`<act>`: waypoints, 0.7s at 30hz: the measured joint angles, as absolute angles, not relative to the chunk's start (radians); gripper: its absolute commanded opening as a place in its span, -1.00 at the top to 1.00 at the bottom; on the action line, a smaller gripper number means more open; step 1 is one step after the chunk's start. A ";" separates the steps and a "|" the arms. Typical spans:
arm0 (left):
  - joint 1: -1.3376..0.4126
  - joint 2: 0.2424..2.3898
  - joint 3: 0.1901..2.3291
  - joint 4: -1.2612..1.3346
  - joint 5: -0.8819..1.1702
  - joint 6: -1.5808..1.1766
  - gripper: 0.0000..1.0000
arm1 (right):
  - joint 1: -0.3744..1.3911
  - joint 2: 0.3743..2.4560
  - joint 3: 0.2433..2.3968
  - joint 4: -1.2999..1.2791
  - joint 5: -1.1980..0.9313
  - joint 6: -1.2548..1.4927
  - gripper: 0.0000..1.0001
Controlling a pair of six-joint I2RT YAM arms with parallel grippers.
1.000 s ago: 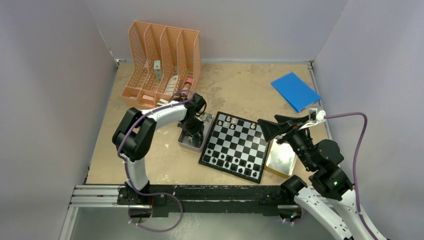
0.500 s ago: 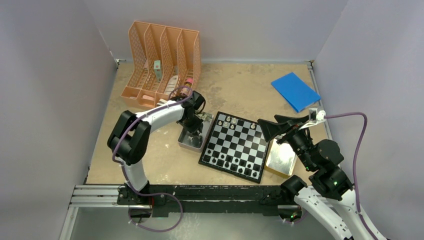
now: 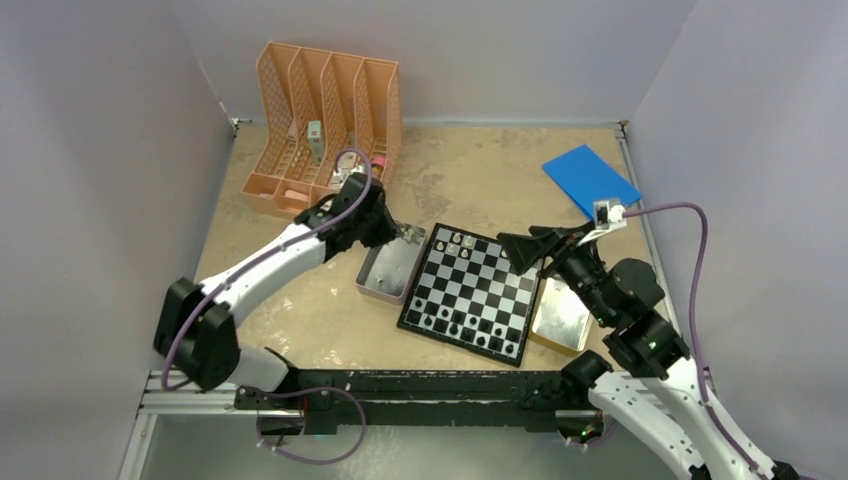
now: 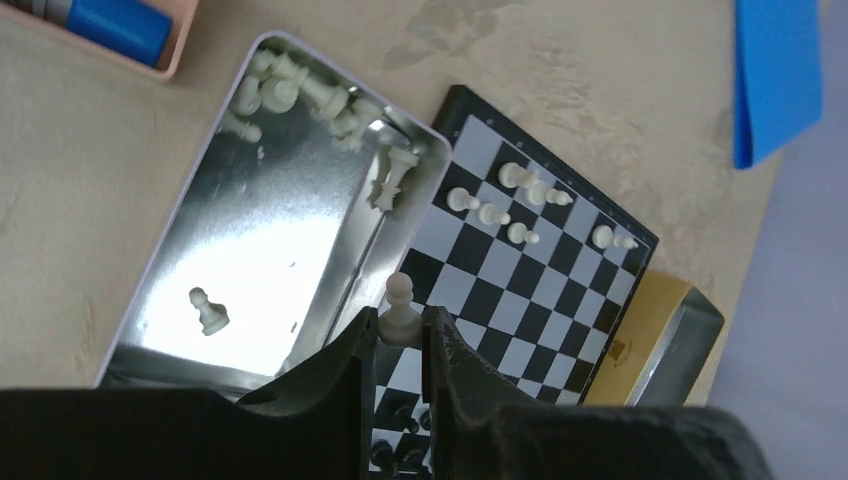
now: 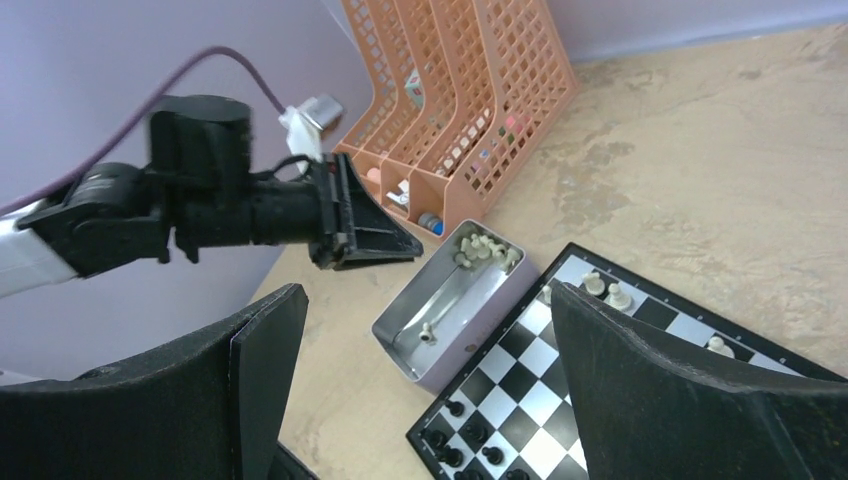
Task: Set up the chess pieces on the board
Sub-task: Place the chess piece on the chessboard.
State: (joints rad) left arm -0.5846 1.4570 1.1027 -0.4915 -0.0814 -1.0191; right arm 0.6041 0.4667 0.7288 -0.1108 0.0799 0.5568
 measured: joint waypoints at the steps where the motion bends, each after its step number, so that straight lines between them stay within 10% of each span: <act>1: -0.585 1.424 1.081 -0.462 -0.078 -0.975 0.81 | 0.604 0.479 0.729 -0.105 0.074 0.559 -0.87; 12: -0.585 1.179 0.974 -0.151 0.116 -0.430 0.95 | 0.604 0.616 0.735 -0.030 -0.012 0.594 -0.79; 21: -0.585 1.094 0.810 0.026 0.435 -0.132 0.99 | 0.604 0.814 0.822 0.041 -0.213 0.606 -0.23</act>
